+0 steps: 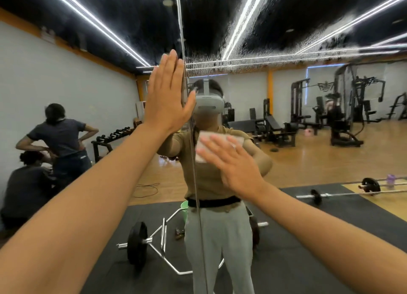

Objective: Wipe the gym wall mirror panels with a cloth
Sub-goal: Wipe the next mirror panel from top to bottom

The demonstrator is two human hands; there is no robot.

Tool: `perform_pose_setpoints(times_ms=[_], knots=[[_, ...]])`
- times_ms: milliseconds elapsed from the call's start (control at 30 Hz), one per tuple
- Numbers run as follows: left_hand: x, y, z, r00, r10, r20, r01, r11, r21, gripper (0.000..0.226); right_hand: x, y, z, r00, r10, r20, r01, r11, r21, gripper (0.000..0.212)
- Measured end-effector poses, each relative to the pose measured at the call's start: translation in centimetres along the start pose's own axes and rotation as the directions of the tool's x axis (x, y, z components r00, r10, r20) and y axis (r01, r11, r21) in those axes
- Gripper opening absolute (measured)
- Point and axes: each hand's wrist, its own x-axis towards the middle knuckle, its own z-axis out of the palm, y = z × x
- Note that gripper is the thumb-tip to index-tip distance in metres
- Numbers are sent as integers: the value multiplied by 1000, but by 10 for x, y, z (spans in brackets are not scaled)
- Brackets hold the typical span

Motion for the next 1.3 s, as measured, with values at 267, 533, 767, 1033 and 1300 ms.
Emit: perform_pose_setpoints(times_ms=[267, 533, 767, 1033, 1300], knots=[[0, -4, -4, 999, 31, 26, -31, 999, -15, 72, -26, -43, 33, 987, 111, -119, -108, 994, 31, 64], [-19, 3, -17, 999, -7, 53, 14, 992, -127, 66, -121, -68, 62, 928, -221, 299, 256, 963, -82, 74], [-197, 22, -1, 982, -100, 157, 137, 960, -244, 62, -86, -32, 34, 962, -196, 188, 205, 978, -29, 65], [-334, 65, 30, 897, -272, 348, 374, 887, -271, 61, -60, -51, 40, 966, 242, -92, -229, 965, 129, 65], [-350, 64, 57, 917, -287, 277, 350, 912, -213, 63, -244, -124, 123, 849, -315, 424, 392, 914, -107, 85]])
